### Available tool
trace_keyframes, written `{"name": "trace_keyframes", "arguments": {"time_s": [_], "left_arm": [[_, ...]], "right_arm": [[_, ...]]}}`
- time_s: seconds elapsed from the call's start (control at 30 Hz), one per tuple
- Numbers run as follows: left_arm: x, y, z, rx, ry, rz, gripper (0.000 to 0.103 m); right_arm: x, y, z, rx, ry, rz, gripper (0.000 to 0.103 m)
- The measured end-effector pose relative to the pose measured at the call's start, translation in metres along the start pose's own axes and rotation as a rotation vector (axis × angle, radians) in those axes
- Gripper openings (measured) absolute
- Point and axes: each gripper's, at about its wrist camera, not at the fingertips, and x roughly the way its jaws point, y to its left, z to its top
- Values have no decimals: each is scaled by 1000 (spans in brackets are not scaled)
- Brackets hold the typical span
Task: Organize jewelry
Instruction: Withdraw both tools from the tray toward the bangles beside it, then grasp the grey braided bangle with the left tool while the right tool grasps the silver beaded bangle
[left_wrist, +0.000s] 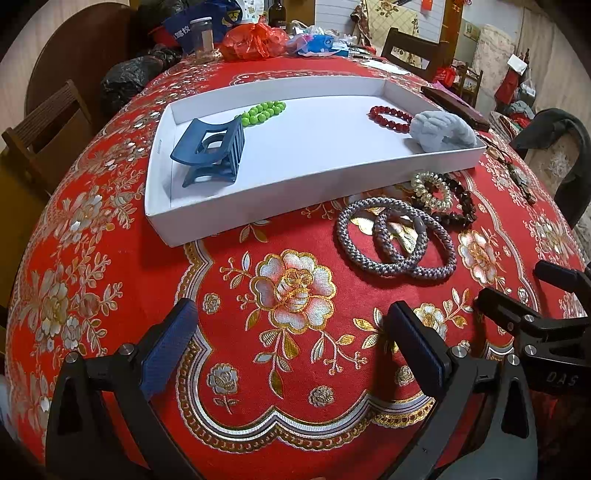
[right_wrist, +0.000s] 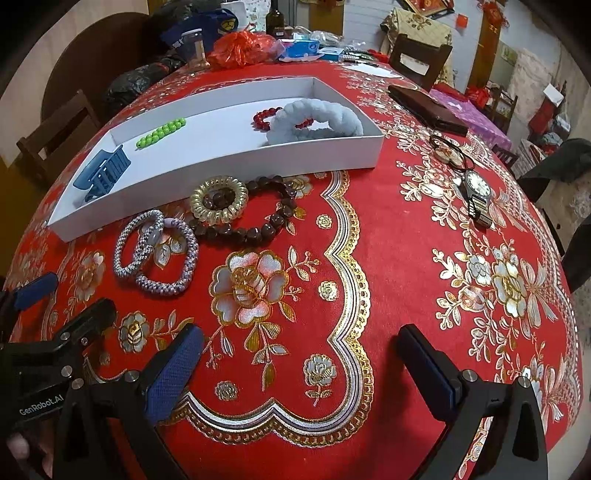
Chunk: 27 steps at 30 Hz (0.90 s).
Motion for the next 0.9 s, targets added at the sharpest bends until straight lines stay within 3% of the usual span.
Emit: {"name": "trace_keyframes", "arguments": {"time_s": [0.23, 0.3, 0.4, 0.5, 0.6, 0.73, 0.83, 0.9], "left_arm": [[-3, 3, -1, -6, -9, -11, 101], [-12, 11, 2, -56, -56, -34, 89], [-19, 19, 16, -112, -91, -41, 81], [-6, 6, 30, -54, -43, -23, 70], [7, -4, 33, -21, -20, 24, 69], [8, -11, 27, 10, -21, 10, 67], [2, -15, 21, 55, -43, -30, 47], [-2, -14, 16, 70, -56, -50, 13]], "right_arm": [[0, 0, 1, 1, 5, 2, 103], [0, 0, 1, -1, 4, 1, 103], [0, 0, 1, -1, 4, 1, 103], [0, 0, 2, -1, 7, 2, 103], [0, 0, 1, -6, 6, 7, 103], [-1, -1, 0, -18, 8, 21, 103], [-8, 0, 3, -19, -23, 82, 97], [-19, 2, 5, -32, -77, 108, 93]]}}
